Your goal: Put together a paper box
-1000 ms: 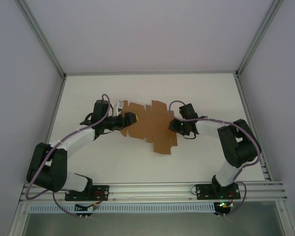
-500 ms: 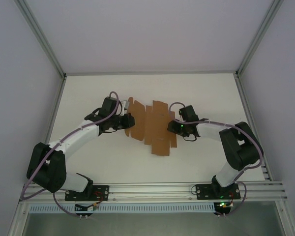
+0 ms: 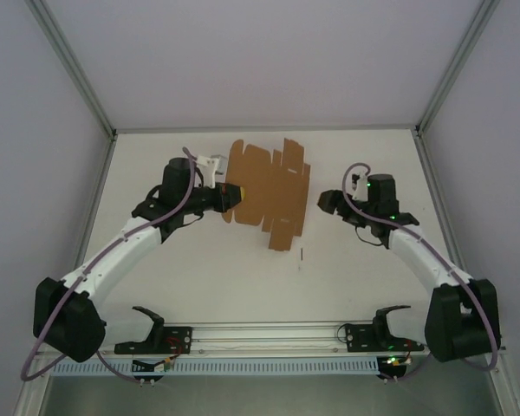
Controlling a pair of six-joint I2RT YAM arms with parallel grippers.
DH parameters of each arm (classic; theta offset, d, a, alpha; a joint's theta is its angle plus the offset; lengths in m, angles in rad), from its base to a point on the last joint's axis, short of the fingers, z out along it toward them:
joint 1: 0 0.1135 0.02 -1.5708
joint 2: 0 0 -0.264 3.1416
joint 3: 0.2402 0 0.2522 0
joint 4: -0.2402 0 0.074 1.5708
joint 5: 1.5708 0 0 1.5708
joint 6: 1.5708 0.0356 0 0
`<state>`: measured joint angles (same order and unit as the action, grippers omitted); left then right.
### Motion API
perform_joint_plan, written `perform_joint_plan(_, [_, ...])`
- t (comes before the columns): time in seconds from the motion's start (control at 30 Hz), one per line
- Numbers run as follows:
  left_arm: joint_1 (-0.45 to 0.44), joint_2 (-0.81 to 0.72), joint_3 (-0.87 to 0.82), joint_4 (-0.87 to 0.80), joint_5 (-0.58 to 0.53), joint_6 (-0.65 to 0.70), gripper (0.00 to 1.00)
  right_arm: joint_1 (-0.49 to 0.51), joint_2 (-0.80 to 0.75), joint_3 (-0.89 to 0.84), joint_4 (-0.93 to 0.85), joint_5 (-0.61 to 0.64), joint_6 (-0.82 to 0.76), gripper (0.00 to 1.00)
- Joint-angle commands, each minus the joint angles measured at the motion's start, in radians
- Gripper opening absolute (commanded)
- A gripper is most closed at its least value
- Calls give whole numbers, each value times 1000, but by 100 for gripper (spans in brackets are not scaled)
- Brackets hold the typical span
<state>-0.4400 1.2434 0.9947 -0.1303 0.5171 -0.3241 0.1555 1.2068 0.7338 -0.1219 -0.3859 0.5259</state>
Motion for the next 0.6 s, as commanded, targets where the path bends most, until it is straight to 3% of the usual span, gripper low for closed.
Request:
perform_joint_plan(0.0, [-1,-43,33,117,137,-10,0,-50,-45,-24,56,-194,-32,82])
perform_joint_plan(0.3, [0,-115,12,259,235,-102,0,-126,-87,-55,152,-381,-14,75])
perform_joint_plan(0.57, [-1,-122,15,260,233,-116,0,-146,-109,-77,251,-489,32,54])
